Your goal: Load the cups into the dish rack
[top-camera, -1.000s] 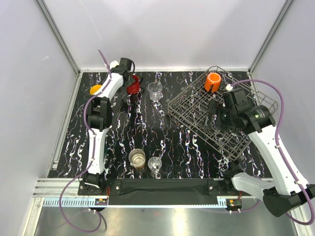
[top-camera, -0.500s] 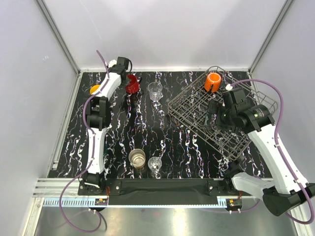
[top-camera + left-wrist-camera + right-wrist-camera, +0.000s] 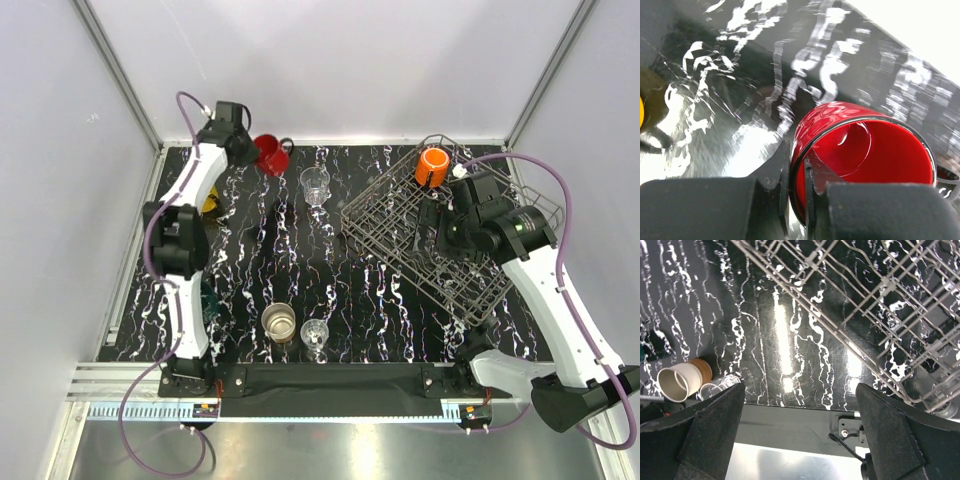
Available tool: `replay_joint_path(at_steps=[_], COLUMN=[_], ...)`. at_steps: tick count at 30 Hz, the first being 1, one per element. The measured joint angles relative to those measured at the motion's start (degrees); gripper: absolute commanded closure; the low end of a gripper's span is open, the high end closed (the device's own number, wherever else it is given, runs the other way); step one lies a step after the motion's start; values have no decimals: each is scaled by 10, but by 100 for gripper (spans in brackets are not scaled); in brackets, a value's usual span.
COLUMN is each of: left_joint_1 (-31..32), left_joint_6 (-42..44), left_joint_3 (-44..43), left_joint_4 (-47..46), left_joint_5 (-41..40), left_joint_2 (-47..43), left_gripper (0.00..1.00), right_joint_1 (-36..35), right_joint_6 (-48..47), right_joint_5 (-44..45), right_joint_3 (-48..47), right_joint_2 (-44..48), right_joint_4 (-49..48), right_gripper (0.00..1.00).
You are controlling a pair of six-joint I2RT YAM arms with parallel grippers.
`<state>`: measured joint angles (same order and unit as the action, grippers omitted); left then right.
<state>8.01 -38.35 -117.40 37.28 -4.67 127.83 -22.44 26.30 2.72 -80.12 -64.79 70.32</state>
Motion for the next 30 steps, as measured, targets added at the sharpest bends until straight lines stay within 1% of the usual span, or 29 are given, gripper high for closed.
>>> replay_joint_path(at_steps=[3,5,7,11,16,20,23,25,27,30], left_joint_1=[3,5,9,26,56,75,77,81,87,101], left_joint_6=[17,25,31,45,65,98,117,132,147,162], left_joint_3=[50,92,143,239,365,435,463,479,494,504], left_joint_4=[-24,-58,-100,-151,-196,-207,-229,-257,-286,-314], left_joint_5=[44,80,117,183,256,303,321,328,330,334], left_joint_2=[-95,-164,-240,-372,-508,-596,-642,-667,-686,-698], left_gripper=[100,100,100,100,100,100,100,100,100,100], right_joint_1=[0,0,0,0,0,0,1,1,1,0], right_joint_6=[-9,-14,-19,-23,-17,14,69,130,219,391], right_joint_5=[-19,-36,-56,-103,-168,-234,-308,-365,-428,-495], right_joint_3=[-11,-24,-43,-93,-168,-252,-299,-292,-238,-107], right_joint_2=[-4,-11,-24,-63,-119,-168,-195,-195,-177,-146], right_joint_4=[-1,-2,-2,-8,-17,-24,-61,-107,-201,-397], right_gripper=[0,0,0,0,0,0,0,0,0,0])
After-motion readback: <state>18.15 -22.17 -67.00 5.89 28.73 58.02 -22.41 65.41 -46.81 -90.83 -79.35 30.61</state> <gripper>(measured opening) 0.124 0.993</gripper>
